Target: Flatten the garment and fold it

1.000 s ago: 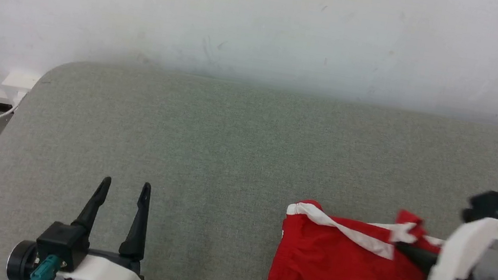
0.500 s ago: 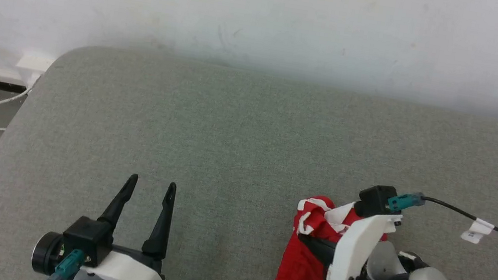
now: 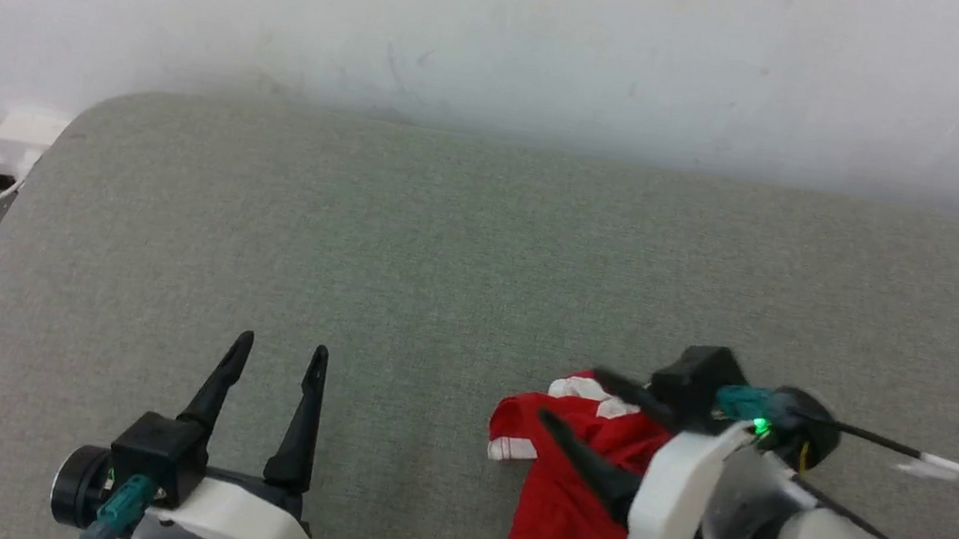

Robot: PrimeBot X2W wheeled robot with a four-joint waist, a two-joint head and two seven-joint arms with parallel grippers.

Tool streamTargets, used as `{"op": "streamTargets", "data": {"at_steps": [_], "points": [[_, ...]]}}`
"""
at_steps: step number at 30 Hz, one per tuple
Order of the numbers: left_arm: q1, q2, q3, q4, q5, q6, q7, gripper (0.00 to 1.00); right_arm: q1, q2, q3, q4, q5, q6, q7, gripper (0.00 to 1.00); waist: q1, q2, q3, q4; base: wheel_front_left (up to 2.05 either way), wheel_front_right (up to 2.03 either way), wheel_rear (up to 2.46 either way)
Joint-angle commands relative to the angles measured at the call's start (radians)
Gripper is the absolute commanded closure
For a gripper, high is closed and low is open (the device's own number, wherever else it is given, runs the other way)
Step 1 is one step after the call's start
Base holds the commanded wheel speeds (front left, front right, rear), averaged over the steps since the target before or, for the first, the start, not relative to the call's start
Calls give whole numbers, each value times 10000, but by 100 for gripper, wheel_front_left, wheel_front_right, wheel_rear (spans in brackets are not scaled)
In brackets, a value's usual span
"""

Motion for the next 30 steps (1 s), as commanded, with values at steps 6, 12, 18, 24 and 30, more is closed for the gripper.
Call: {"op": "streamTargets", "data": {"at_steps": [6, 12, 18, 24, 30], "points": [[115, -8, 232, 2, -121, 226, -46, 0, 945, -213, -2001, -1513, -759, -7, -1748, 0, -1, 0, -201, -541, 0, 0, 0], [240, -28, 511, -90, -199, 475, -48, 0, 2628, 475, -4896, -2091, -1503, -7, -2687, 0, -1, 0, -302, -766, 0, 0, 0], [311, -32, 865, -318, -233, 658, -48, 0, 3666, 1089, -7292, -2238, -1618, -7, -2774, 0, -1, 0, -264, -862, 0, 0, 0], [430, -58, 1086, -475, -235, 711, -48, 0, 3885, 1327, -9282, -1169, -431, -7, -1358, 0, -1, 0, -222, -774, 0, 0, 0], [396, -138, 1006, -495, -172, 638, -49, 0, 3317, 1304, -10394, 939, 1441, -7, 1808, 0, -1, 0, -115, -474, 0, 0, 0]]}}
